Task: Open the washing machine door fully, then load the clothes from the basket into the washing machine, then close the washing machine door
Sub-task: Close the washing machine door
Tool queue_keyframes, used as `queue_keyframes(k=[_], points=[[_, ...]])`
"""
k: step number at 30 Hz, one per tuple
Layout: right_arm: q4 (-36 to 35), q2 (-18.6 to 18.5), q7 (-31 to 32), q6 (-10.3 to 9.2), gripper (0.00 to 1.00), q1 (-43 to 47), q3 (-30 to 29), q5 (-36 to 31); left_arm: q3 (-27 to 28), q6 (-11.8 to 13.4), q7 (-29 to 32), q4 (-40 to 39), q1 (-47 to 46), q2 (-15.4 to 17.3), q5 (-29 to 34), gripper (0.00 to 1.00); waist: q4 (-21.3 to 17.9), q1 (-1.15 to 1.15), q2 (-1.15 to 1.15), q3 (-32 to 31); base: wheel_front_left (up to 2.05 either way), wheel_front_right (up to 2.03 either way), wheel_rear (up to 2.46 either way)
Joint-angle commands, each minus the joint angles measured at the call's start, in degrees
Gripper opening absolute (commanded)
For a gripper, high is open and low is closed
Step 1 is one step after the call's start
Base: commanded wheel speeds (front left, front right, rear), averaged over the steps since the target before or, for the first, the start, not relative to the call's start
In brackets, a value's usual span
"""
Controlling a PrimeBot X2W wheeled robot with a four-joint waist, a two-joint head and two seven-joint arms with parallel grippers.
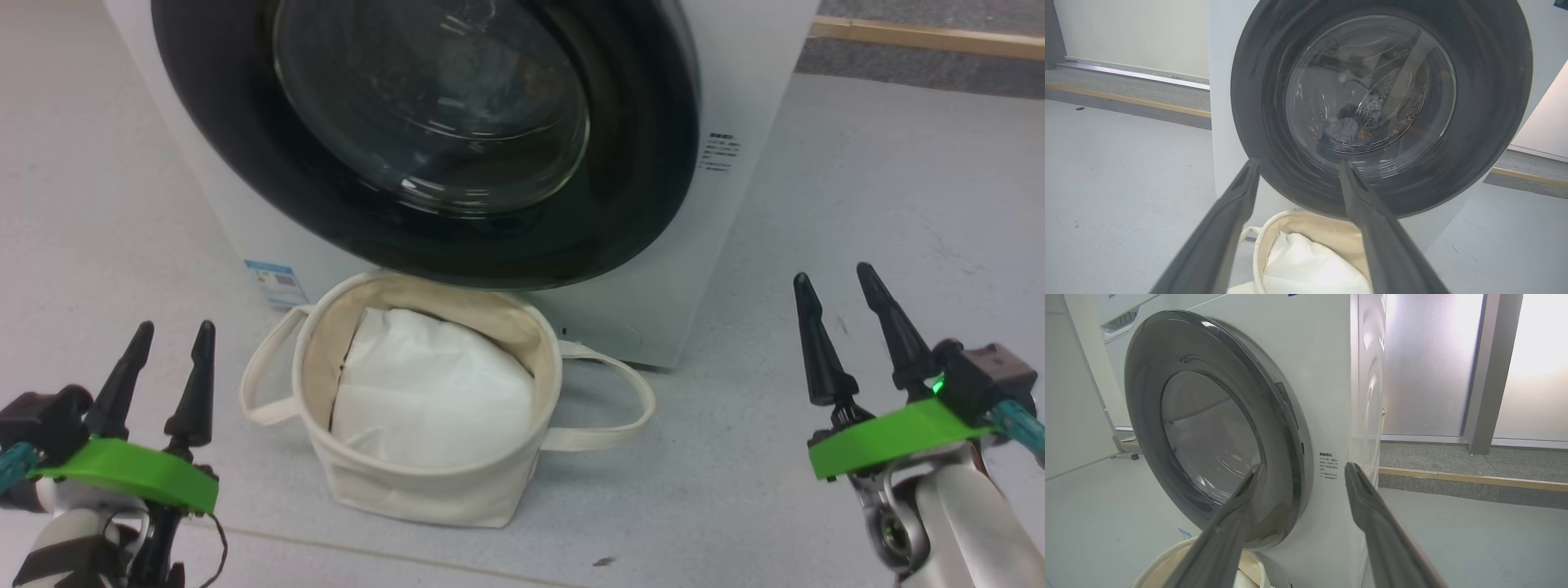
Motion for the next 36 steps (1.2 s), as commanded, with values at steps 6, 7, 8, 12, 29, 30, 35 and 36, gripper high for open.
queue_keyframes(k=[6,7,8,12,29,30,35,36], points=[[-3.2,0.2,-0.7,-0.01,1.00,1.7,-0.8,0.1,3.7,-0.1,-0.7,-0.4,-0.4,1.0,-2.2,1.00,-1.8,0.00,0.00,-0.7,0.00,0.00,0.00],[-3.3,0.2,-0.7,-0.01,1.00,2.0,-1.0,0.0,3.9,-0.1,-0.7,-0.4,-0.4,0.8,-2.8,1.00,-2.1,0.00,0.00,-0.7,0.00,0.00,0.00],[-3.4,0.3,-0.7,-0.01,1.00,2.2,-1.2,0.0,4.0,-0.1,-0.7,-0.3,-0.4,0.6,-3.3,1.00,-2.3,0.00,0.00,-0.7,0.00,0.00,0.00],[-3.6,0.5,-0.7,-0.01,1.00,2.9,-1.6,-0.2,3.4,-0.2,0.1,-0.1,-0.2,0.5,-5.0,1.00,-3.1,0.00,0.00,-0.7,0.00,0.00,0.00],[-3.7,1.3,-0.7,-0.01,1.00,3.6,-2.1,-0.3,0.8,-0.3,1.4,0.0,-0.4,1.5,-7.6,1.00,-3.6,0.00,0.00,-0.5,0.00,0.00,0.00],[-3.8,1.3,-0.7,-0.01,1.00,3.6,-2.1,-0.3,0.8,-0.3,1.5,0.0,-0.4,1.5,-7.7,1.00,-3.6,0.00,0.00,-0.5,0.00,0.00,0.00],[-4.0,1.4,-0.7,-0.01,1.00,3.6,-2.2,-0.2,0.4,-0.3,1.7,-0.3,-0.7,1.5,-7.9,1.00,-3.4,0.00,0.00,-0.3,0.00,0.00,0.00],[-4.0,1.4,-0.7,-0.01,1.00,3.5,-2.2,-0.2,0.3,-0.2,1.6,-0.4,-0.8,1.4,-7.9,1.00,-3.4,0.00,0.00,-0.2,0.00,0.00,0.00]])
